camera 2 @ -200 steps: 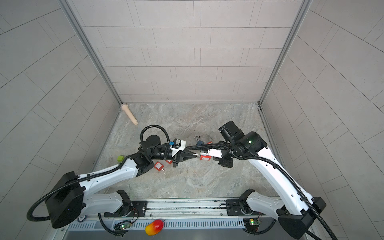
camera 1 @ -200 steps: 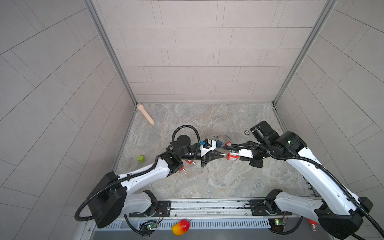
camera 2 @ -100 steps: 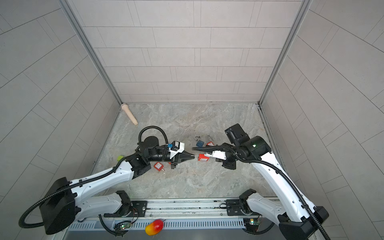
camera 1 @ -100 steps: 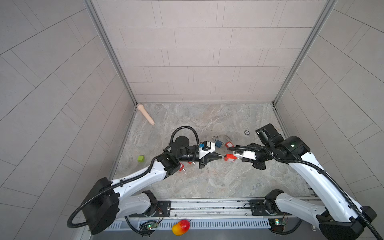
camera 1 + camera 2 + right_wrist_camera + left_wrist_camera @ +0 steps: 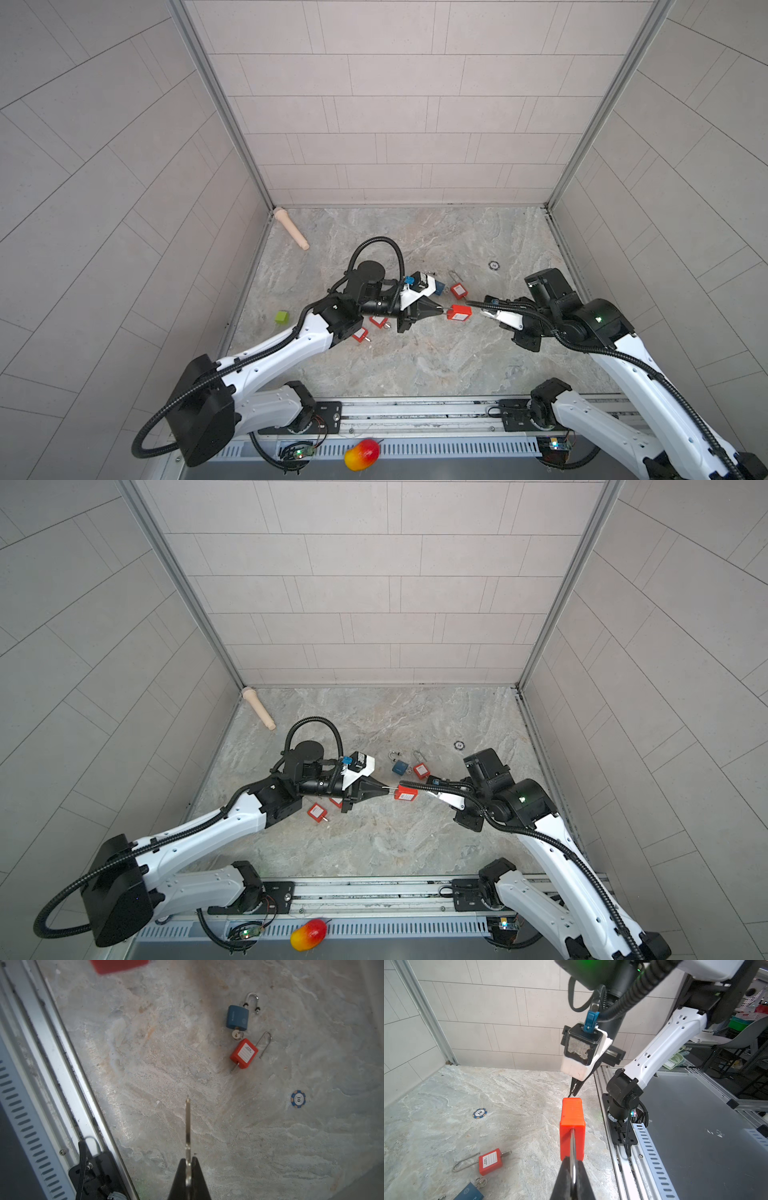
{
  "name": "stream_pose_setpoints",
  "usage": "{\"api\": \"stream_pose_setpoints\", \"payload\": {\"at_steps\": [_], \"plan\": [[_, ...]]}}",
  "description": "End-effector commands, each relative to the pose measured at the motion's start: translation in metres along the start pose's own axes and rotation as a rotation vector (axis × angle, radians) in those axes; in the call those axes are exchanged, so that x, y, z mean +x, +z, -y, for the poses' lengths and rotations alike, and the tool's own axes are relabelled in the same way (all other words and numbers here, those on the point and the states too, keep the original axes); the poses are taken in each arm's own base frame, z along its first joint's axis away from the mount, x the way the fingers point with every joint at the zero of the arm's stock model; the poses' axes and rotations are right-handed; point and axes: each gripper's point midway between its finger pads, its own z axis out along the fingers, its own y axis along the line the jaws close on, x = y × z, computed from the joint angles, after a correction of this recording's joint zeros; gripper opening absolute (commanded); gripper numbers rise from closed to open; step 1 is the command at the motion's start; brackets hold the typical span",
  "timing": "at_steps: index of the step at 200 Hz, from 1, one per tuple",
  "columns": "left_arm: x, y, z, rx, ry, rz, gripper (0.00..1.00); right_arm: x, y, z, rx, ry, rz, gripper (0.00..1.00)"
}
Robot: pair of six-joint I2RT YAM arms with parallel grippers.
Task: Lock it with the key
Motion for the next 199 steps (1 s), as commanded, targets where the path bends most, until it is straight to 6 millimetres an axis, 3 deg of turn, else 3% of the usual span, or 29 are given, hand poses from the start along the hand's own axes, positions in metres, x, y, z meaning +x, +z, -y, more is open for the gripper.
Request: {"api": "stream_pose_setpoints", "payload": {"at_steps": [1,18,51,69,87,99,127,149,166,199], "plan": [[0.013,0.004,-0.008,-0.002,-0.065,-0.111,0.0,-0.012,-0.007,0.028,0.161,0.17,0.088,0.0],[0.017,0.01,-0.014,0.004,-0.107,-0.17,0.0,-0.016,-0.008,0.031,0.178,0.222,0.121,0.0],[0.031,0.026,-0.029,0.018,-0.219,-0.289,0.0,-0.021,-0.017,0.057,0.291,0.445,0.157,0.0],[0.038,0.036,-0.033,0.046,-0.285,-0.348,0.0,-0.015,-0.018,0.065,0.322,0.562,0.122,0.0],[0.046,0.047,-0.036,0.095,-0.335,-0.402,0.0,-0.006,-0.013,0.063,0.331,0.628,0.074,0.0],[0.056,0.054,-0.039,0.124,-0.361,-0.439,0.0,-0.011,-0.012,0.06,0.332,0.622,0.089,0.0],[0.075,0.07,-0.047,0.157,-0.375,-0.507,0.0,-0.02,-0.023,0.064,0.424,0.632,0.102,0.0],[0.087,0.076,-0.051,0.192,-0.404,-0.577,0.0,-0.022,-0.031,0.07,0.464,0.742,0.121,0.0],[0.098,0.078,-0.05,0.224,-0.432,-0.63,0.0,-0.017,-0.027,0.068,0.464,0.812,0.116,0.0],[0.121,0.079,-0.05,0.253,-0.48,-0.725,0.0,0.0,-0.001,0.052,0.43,0.937,0.072,0.0]]}}
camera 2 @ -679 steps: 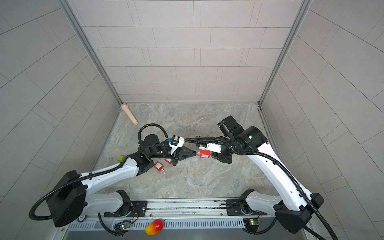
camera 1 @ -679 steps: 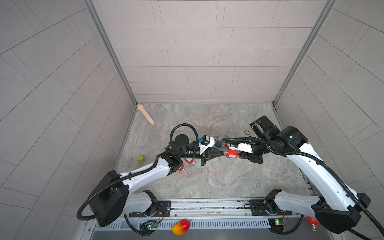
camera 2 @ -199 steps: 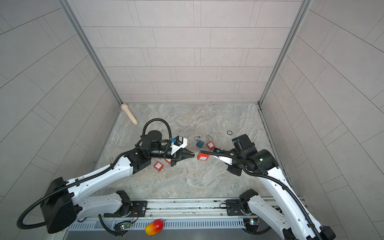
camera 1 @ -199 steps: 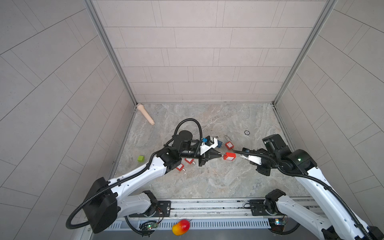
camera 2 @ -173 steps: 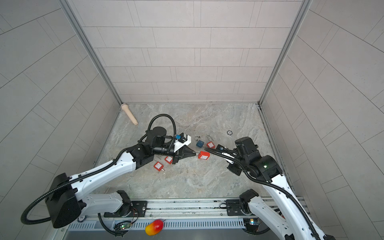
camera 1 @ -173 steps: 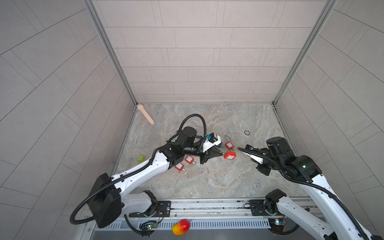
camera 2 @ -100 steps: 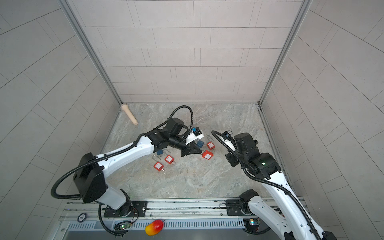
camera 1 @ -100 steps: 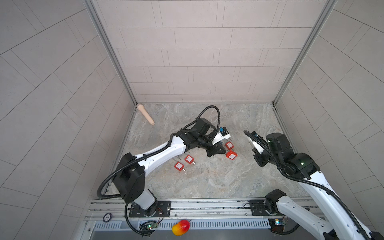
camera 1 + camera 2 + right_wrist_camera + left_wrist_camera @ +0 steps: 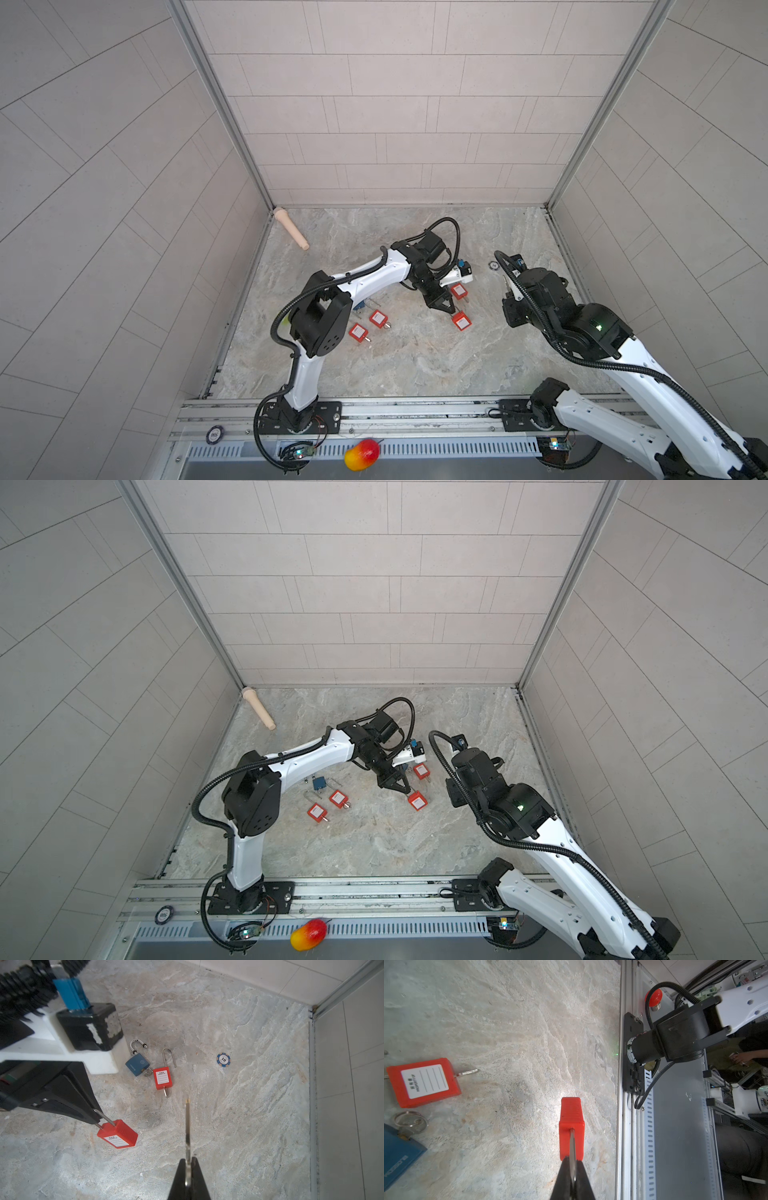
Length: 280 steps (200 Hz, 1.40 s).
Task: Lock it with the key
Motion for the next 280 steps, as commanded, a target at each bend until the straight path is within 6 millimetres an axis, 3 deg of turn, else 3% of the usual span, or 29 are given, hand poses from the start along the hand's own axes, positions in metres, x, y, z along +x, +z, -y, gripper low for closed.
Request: {"api": "stream_pose_setpoints", "payload": {"at_steps": [1,35,84,119,177,187,230,280], "plan": [[0.015,0.002,0.009,0.056,-0.012,-0.089,0.0,0.021,0.01,0.004,0.044,0.146,-0.05,0.0],[0.018,0.007,0.004,0.072,-0.043,-0.14,0.0,0.052,0.027,0.001,0.043,0.239,-0.086,0.0],[0.032,0.028,-0.01,0.091,-0.092,-0.243,0.02,0.071,0.034,-0.008,-0.004,0.264,-0.069,0.0],[0.027,0.039,-0.027,0.059,-0.094,-0.265,0.05,0.091,0.046,-0.024,-0.043,0.23,-0.13,0.0],[0.03,0.064,-0.045,-0.001,-0.092,-0.333,0.19,0.099,0.053,-0.033,-0.051,0.196,-0.152,0.0],[0.031,0.067,-0.048,-0.018,-0.079,-0.347,0.21,0.111,0.058,-0.03,-0.036,0.184,-0.175,0.0],[0.019,0.076,-0.053,-0.061,-0.017,-0.334,0.28,0.113,0.062,-0.031,-0.032,0.179,-0.175,0.0],[-0.006,0.06,-0.054,-0.139,0.053,-0.276,0.43,0.114,0.058,-0.042,-0.098,0.187,-0.203,0.0]]}}
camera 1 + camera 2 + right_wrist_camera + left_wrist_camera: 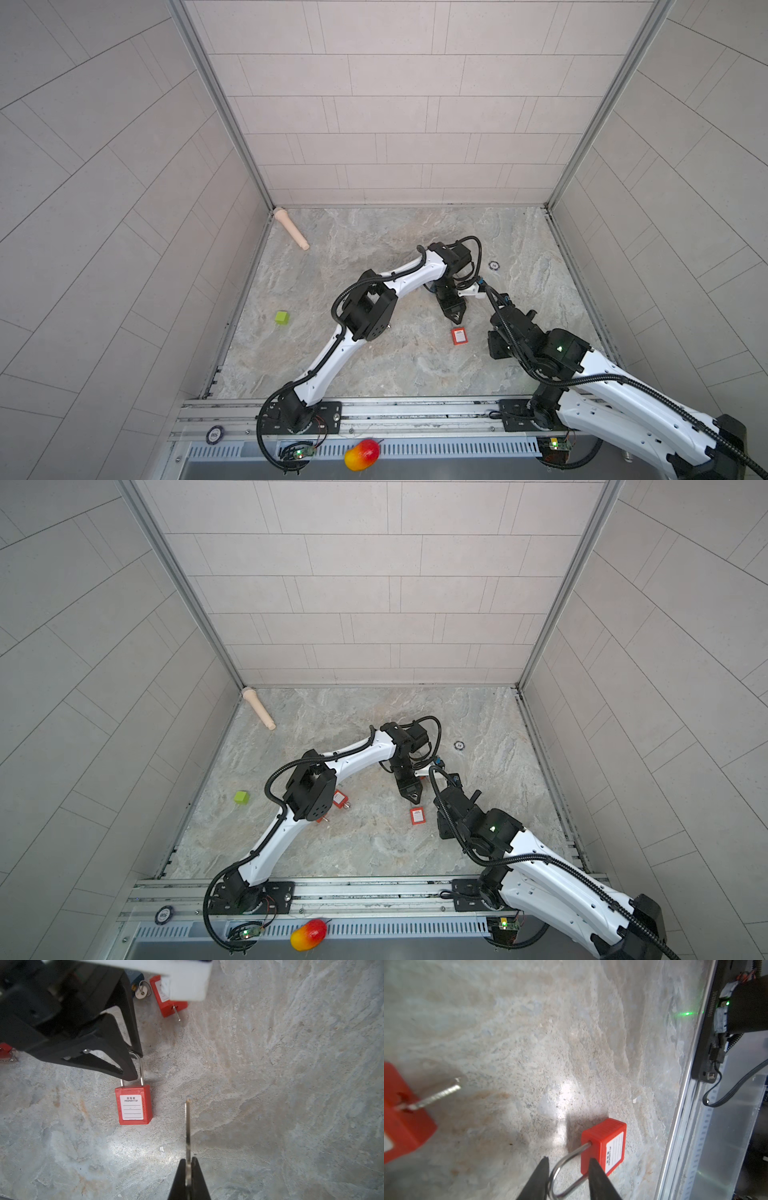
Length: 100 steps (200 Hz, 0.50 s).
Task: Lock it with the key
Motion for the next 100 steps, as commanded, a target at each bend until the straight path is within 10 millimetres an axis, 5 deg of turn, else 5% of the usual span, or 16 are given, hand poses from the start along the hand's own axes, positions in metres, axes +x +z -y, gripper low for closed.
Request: {"api": "stream_pose_setpoints", "payload": {"at_steps": [1,56,100], "plan": [[-0.015,-0.023,0.002,-0.069,0.066,0.043,0.43,0.0,-0.003,-0.003,-0.018,0.011,-0.004,0.0],[-0.024,-0.054,-0.002,-0.164,0.054,0.095,0.55,0.001,0.001,-0.011,-0.027,0.001,-0.049,0.0],[-0.015,-0.109,-0.025,-0.328,-0.026,0.225,0.55,-0.011,0.001,-0.027,-0.039,-0.021,-0.099,0.0]]}}
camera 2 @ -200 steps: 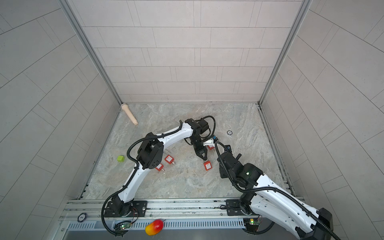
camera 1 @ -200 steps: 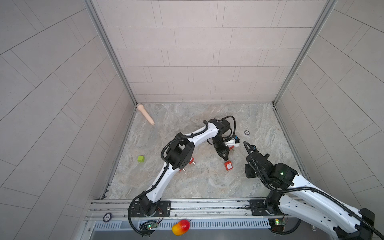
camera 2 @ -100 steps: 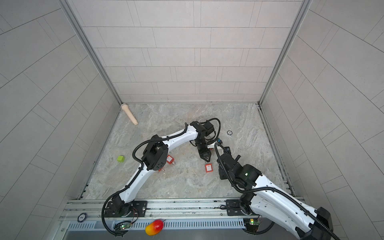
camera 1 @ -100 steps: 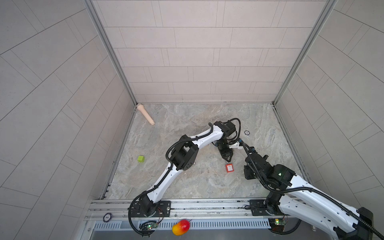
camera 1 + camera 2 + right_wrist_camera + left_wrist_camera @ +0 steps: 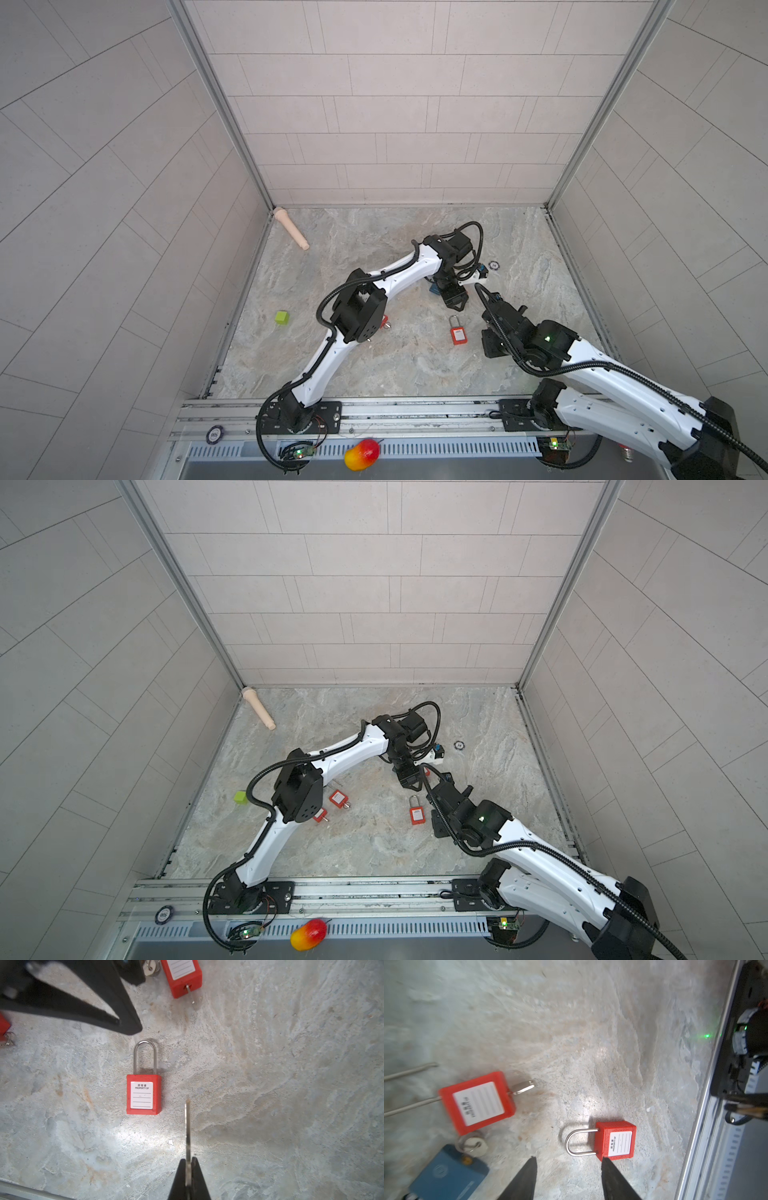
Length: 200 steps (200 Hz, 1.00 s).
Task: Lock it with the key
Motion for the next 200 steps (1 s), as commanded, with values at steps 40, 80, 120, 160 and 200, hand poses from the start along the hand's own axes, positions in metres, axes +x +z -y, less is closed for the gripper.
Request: {"api": "stream_pose_setpoints", "payload": {"at_steps": [40,80,120,160,200], "plan": [[0.037,-0.109,-0.048,-0.187,-0.244,0.347,0.55,-0.019,0.001,-0.015,-0.011,-0.048,-0.022,0.0],[0.09,-0.141,-0.037,-0.247,-0.32,0.456,0.55,-0.021,0.019,-0.007,-0.018,-0.004,-0.078,0.0],[0.123,-0.147,-0.018,-0.304,-0.349,0.501,0.55,-0.013,0.046,-0.008,0.007,-0.044,-0.202,0.0],[0.125,-0.17,-0.007,-0.344,-0.36,0.597,0.55,-0.013,0.071,-0.013,0.039,-0.057,-0.303,0.0],[0.124,-0.178,-0.004,-0.352,-0.381,0.628,0.55,-0.011,0.083,-0.006,0.106,-0.046,-0.339,0.0]]}}
